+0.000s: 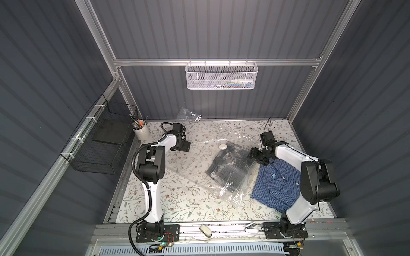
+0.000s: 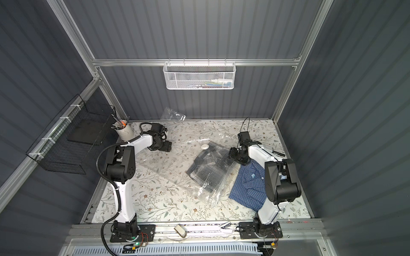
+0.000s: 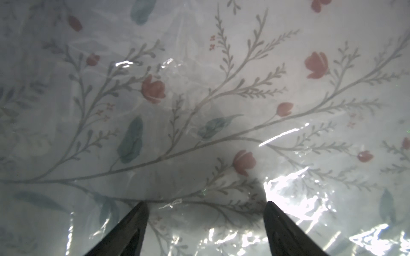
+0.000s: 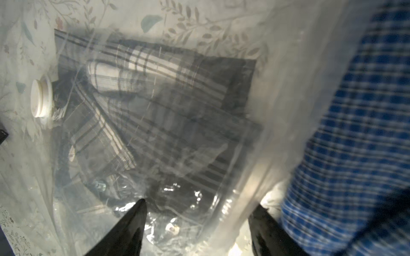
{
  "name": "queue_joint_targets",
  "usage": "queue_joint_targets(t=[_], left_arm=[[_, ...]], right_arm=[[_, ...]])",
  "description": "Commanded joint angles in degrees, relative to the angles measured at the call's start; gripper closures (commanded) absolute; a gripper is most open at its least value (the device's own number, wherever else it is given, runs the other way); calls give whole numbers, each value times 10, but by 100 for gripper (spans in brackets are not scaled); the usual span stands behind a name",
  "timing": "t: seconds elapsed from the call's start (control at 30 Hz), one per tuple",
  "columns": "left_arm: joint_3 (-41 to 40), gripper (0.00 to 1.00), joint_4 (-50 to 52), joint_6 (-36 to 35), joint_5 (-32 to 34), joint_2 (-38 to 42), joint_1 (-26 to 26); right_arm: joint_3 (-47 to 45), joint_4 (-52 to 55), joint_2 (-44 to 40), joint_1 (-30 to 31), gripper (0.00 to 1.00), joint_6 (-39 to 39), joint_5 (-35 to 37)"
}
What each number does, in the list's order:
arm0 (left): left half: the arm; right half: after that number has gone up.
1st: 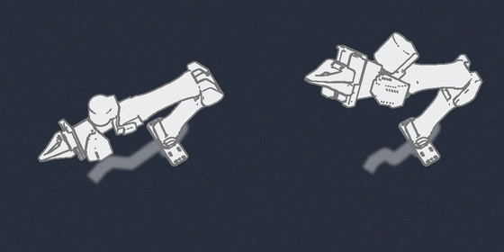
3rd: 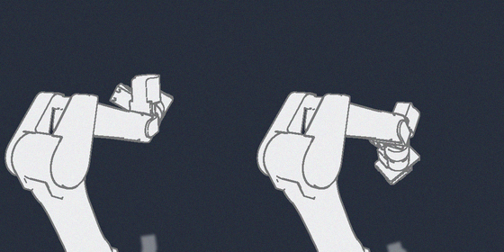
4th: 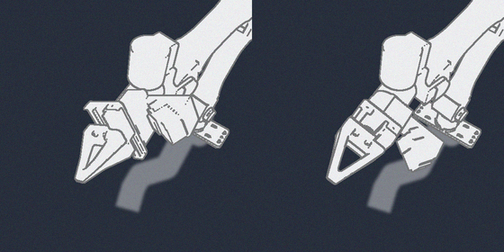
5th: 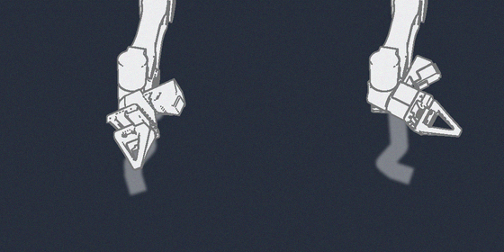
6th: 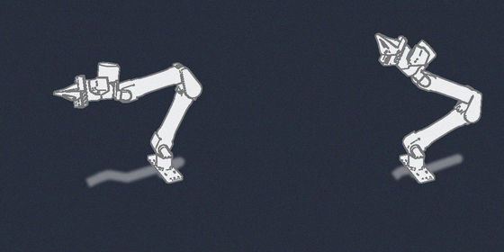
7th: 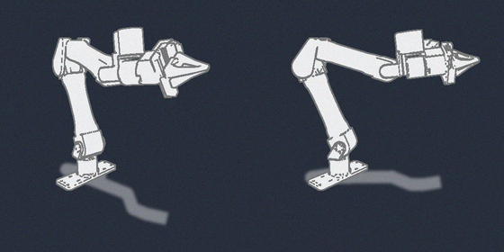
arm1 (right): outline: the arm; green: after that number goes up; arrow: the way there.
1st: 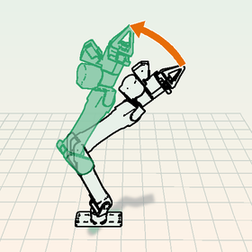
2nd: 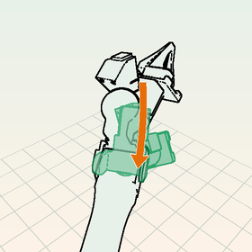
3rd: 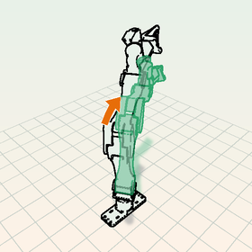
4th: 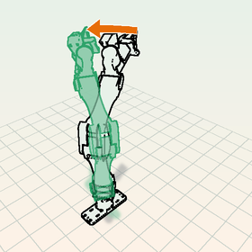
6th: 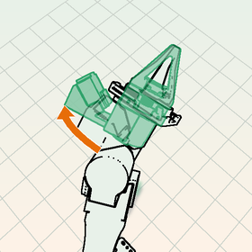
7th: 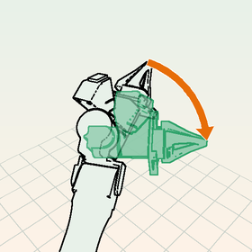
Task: Take the shirt out of the vacuum bag
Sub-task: Adjust the vacuum bag at the center of the board.
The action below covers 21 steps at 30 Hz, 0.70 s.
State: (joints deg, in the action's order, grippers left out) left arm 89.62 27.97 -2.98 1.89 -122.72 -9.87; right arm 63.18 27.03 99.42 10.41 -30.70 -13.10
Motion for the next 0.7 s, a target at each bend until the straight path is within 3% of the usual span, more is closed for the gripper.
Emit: queue_joint_targets(t=[0.0,0.4,0.67], left_arm=[[-6,16,38,-4,5,10,13],[3,16,31,6,-12,16,15],[23,16,34,7,-32,42,12]], right_arm=[[25,-29,32,20,30,-23,-27],[133,-59,131,45,31,-29,-41],[238,30,164,33,25,28,1]])
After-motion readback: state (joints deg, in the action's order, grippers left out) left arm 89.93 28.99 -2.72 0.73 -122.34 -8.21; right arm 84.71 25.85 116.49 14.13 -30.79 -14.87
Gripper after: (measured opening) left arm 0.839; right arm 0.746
